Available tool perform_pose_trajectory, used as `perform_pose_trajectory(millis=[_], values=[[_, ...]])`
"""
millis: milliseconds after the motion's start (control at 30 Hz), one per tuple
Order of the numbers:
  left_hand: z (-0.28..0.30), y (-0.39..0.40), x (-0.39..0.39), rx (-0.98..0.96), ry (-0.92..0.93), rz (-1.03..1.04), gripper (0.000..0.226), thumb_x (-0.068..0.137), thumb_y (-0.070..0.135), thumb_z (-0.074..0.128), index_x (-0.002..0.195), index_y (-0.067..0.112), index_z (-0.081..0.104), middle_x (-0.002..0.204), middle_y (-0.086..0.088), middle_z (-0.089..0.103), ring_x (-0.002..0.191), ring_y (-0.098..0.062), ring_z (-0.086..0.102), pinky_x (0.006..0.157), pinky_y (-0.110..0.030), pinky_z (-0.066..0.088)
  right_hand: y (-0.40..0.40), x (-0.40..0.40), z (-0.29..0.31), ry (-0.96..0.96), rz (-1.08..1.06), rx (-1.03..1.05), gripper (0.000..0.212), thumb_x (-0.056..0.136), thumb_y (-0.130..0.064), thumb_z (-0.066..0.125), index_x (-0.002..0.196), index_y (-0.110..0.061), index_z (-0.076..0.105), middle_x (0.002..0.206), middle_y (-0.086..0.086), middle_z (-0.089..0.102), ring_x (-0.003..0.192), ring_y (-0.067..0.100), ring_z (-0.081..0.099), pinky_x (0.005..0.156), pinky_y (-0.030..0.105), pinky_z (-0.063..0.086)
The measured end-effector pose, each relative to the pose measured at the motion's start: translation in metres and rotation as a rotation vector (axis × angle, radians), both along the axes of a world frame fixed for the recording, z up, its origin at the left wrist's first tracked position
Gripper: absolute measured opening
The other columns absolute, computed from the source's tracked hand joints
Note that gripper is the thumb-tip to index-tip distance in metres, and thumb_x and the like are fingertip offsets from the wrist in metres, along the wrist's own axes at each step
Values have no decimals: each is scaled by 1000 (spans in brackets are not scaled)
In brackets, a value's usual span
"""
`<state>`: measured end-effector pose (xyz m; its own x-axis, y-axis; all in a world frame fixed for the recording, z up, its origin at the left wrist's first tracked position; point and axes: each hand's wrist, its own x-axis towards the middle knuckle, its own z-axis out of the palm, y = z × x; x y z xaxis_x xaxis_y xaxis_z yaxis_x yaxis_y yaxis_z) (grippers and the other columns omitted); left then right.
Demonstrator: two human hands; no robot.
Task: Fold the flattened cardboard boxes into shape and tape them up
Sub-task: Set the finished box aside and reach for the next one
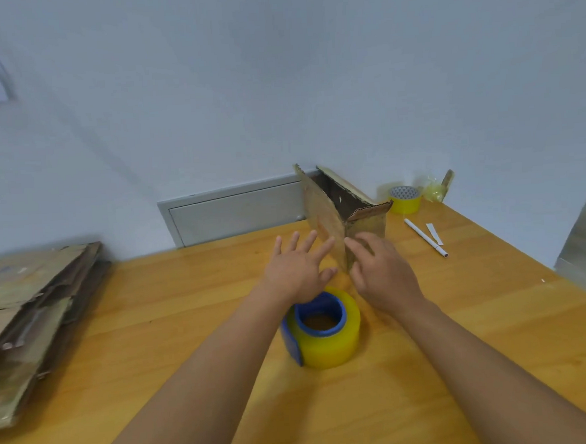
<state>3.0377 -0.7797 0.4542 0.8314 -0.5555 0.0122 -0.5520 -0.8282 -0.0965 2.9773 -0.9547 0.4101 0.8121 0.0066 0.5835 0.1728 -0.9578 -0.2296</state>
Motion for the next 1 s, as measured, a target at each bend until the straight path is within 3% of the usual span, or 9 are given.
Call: perform_pose_trajectory(millis=[133,300,500,767,1000], values=[[11,53,-11,-35,-56,75,66,100,64,22,156,41,-5,167,2,-6,153,-27,-9,122,-54,-4,42,-4,24,-103,87,-22,49,83,-10,71,131,-5,63,124,17,63,106,33,64,77,42,58],[15,138,-27,-93,-158,210,68,100,63,25,158,36,1,167,-1,1,153,-28,-4,122,-53,1,115,4,49,-45,200,-40,55,89,-21,65,142,-9,54,138,19,56,122,37,55,97,48,49],[6,251,-53,-176,-292,427,65,100,58,31,158,32,15,166,-4,15,153,-27,6,123,-49,3,225,22,46,109,323,-82,63,97,-42,52,155,-23,34,157,8,36,143,28,32,113,43,33],[-11,380,-82,-210,-359,645,62,97,50,42,153,28,26,162,-6,22,148,-29,15,119,-45,11,359,33,31,209,482,-156,67,99,-51,45,158,-30,23,161,5,26,148,24,21,114,43,31],[-25,448,-83,-279,-308,761,65,93,43,43,153,28,23,164,-6,16,151,-28,9,122,-47,7,427,39,25,236,568,-182,66,100,-50,43,158,-29,21,163,6,23,149,25,18,116,45,26]])
